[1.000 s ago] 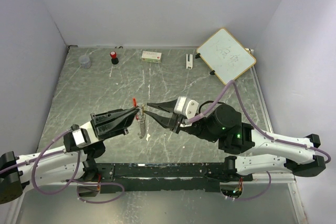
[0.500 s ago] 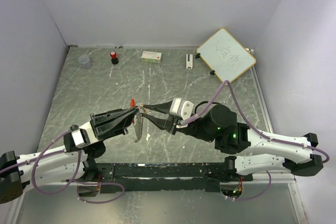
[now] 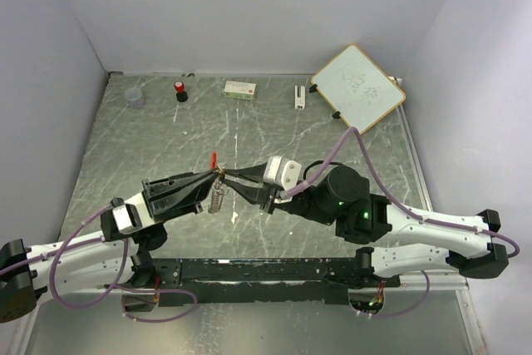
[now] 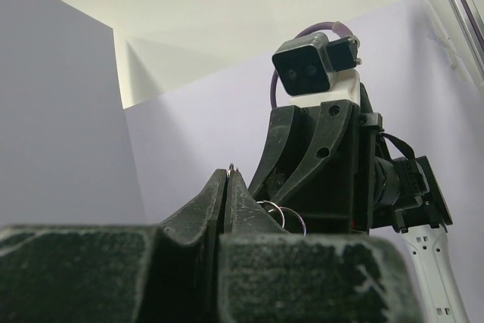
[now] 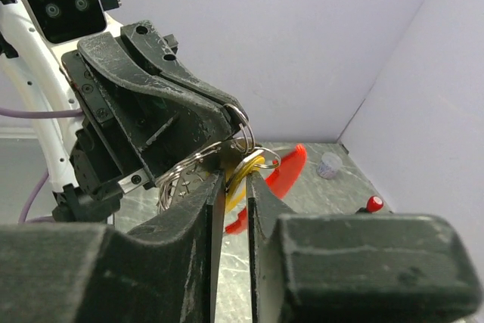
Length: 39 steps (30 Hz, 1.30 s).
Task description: Remove the keys from the keyring
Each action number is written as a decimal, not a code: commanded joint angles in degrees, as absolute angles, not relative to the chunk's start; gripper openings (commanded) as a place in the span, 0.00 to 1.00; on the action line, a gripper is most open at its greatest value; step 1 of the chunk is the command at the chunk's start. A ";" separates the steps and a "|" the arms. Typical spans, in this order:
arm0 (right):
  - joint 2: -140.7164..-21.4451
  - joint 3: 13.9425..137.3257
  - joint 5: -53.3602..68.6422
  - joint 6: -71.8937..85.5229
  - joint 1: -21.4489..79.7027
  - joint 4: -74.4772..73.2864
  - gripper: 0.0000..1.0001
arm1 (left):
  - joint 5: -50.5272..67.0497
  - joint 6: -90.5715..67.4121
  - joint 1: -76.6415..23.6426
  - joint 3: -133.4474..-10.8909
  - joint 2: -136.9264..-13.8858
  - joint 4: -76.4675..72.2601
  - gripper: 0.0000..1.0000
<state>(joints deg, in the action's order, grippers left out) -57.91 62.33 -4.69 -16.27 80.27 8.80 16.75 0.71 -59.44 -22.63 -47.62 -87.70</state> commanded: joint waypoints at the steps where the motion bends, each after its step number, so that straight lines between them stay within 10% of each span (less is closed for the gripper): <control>1: -58.74 62.39 -4.57 -15.99 80.45 10.46 0.15 | 17.41 -0.57 -59.24 -22.59 -47.55 -94.65 0.07; 9: -58.58 62.36 -5.39 -16.09 80.50 10.19 0.00 | 17.13 -0.32 -59.24 -22.22 -47.41 -95.21 0.07; 28: -55.67 62.20 -11.21 -17.45 80.45 6.51 0.00 | 11.51 0.96 -59.24 -19.70 -46.27 -97.46 0.09; 39: -55.22 61.58 -15.80 -18.18 80.46 5.36 0.00 | 5.17 2.39 -59.24 -15.83 -43.77 -100.02 0.42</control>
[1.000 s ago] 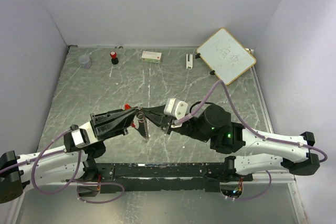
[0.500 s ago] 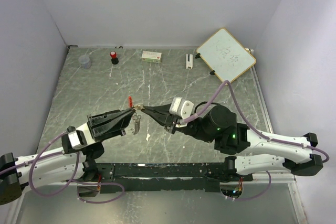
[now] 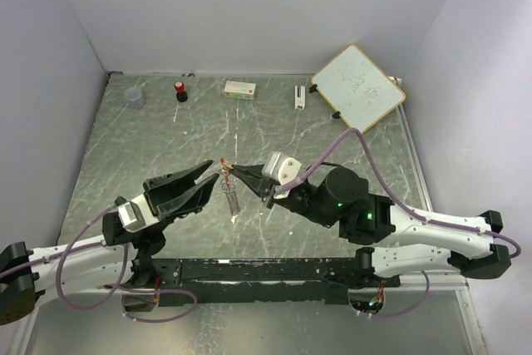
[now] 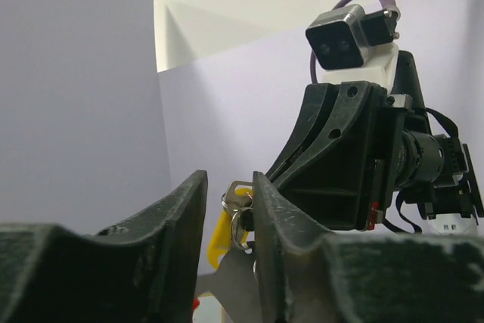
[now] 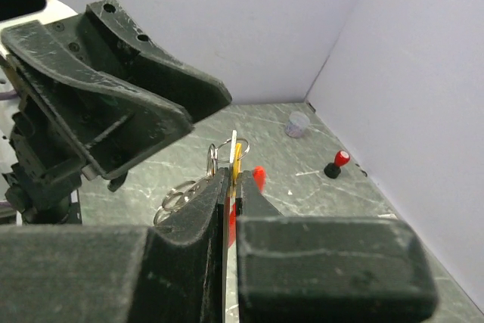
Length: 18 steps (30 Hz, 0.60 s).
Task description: Remove the keys from the keyring
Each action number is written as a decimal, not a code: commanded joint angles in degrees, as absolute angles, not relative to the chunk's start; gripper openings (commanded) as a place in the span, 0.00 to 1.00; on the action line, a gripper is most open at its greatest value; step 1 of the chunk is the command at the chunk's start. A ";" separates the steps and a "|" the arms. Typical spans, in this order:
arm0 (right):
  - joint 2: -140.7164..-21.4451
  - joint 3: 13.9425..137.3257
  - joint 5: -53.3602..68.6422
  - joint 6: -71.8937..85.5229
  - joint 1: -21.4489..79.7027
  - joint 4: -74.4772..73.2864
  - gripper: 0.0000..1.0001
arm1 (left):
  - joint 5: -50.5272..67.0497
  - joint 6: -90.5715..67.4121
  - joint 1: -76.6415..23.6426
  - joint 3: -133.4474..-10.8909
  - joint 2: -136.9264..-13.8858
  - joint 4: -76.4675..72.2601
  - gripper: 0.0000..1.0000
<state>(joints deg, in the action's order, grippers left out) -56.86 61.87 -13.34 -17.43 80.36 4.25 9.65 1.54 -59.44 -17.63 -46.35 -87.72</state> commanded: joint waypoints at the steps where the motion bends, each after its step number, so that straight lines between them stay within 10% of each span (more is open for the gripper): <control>1: -54.98 61.54 -16.08 -18.26 80.46 5.36 0.00 | 4.77 2.90 -59.24 -15.35 -42.86 -99.51 0.44; 3: -54.64 61.60 -16.30 -18.55 80.51 5.43 0.00 | 4.28 4.19 -59.24 -14.55 -40.70 -97.80 0.61; 18: -57.71 66.53 -15.96 -20.49 80.51 1.67 0.00 | 1.42 11.60 -59.24 -34.19 -34.51 -45.50 0.57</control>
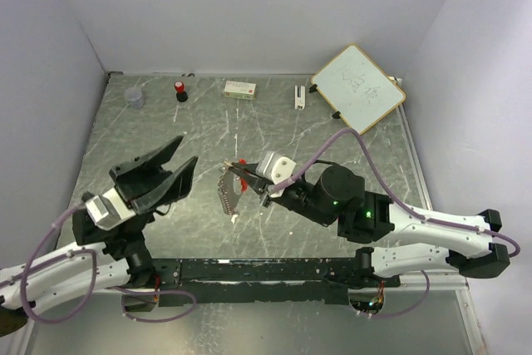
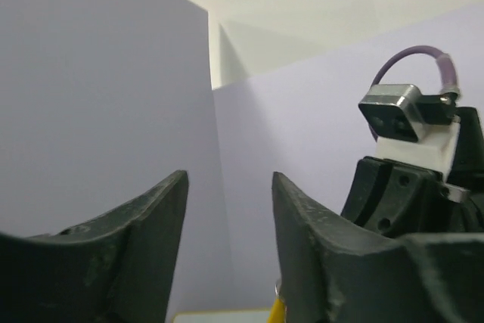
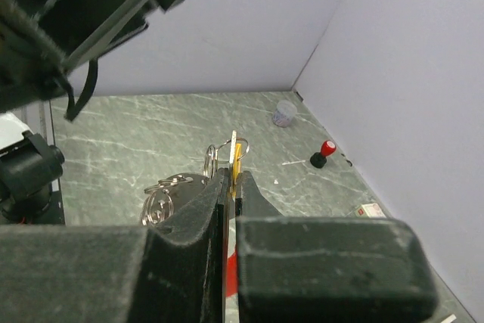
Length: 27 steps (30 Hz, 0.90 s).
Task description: Remove the keys from the keyring
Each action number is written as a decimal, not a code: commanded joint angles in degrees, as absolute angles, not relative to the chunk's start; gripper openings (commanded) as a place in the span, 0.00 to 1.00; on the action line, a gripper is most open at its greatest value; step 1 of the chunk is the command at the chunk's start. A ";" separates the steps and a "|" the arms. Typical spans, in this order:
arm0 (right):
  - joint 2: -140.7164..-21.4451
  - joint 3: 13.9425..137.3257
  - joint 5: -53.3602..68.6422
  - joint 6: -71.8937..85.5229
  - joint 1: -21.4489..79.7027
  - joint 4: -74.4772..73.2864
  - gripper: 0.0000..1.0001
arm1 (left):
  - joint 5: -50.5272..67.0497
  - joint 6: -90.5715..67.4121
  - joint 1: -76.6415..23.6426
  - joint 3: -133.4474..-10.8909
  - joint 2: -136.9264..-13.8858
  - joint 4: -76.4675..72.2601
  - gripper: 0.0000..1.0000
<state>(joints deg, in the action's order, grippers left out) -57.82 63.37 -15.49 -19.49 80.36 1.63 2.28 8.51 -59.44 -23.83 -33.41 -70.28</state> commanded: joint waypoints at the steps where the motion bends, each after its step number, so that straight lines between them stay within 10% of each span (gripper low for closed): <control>1: -57.68 66.73 -16.13 -20.51 80.51 1.48 0.00 | 2.12 12.19 -59.24 -36.82 -35.48 -40.35 0.56; 27: -56.92 66.86 -19.12 -23.42 80.51 1.84 0.00 | 4.57 14.11 -59.24 -39.72 -27.67 -17.67 0.51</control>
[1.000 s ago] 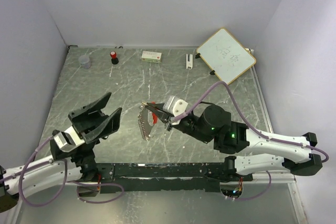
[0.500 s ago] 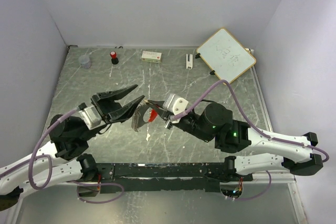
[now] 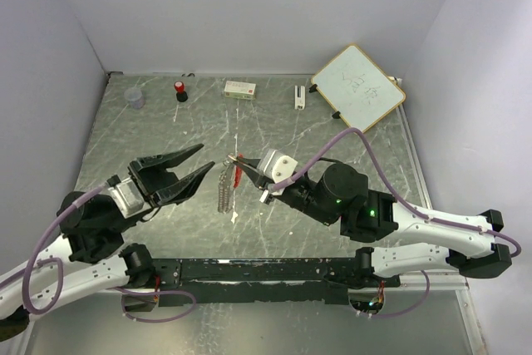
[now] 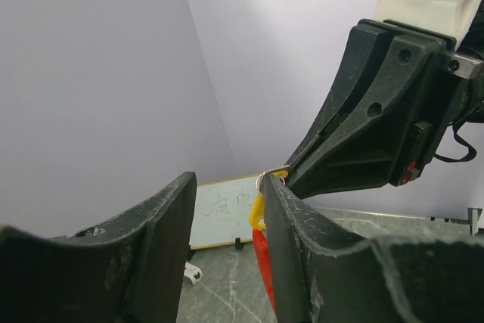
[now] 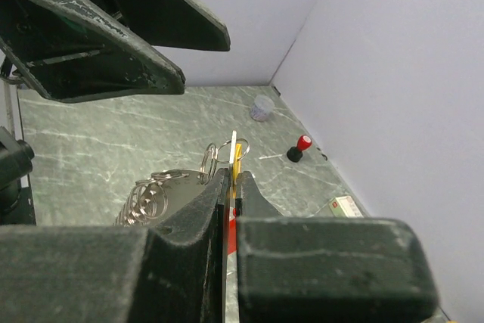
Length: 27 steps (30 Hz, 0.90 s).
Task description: Remove the keys from the keyring
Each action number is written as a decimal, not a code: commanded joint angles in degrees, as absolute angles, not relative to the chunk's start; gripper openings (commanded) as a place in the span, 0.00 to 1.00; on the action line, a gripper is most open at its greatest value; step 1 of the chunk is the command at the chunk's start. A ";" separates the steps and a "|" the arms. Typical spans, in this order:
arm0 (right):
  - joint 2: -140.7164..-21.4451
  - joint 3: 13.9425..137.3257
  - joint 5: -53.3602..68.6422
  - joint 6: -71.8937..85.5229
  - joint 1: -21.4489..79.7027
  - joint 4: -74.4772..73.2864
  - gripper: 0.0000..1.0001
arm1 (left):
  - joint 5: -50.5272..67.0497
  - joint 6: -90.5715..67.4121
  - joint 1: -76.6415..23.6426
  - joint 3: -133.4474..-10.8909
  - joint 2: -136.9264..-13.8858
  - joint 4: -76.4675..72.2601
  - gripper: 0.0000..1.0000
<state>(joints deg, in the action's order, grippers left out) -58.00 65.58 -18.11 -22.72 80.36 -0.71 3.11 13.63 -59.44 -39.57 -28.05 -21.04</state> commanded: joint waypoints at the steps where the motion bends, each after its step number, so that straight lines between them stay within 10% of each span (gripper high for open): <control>1: -57.01 66.96 -19.11 -23.55 80.51 1.85 0.00 | 5.22 14.09 -59.26 -40.41 -28.07 -16.45 0.51; 27: -57.50 66.35 -18.29 -23.57 80.51 2.90 0.00 | 6.13 14.41 -59.24 -40.84 -29.61 -15.13 0.41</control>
<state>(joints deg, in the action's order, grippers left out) -58.00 65.58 -18.68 -23.18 80.36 -0.25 7.07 14.15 -59.44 -41.32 -29.47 -13.28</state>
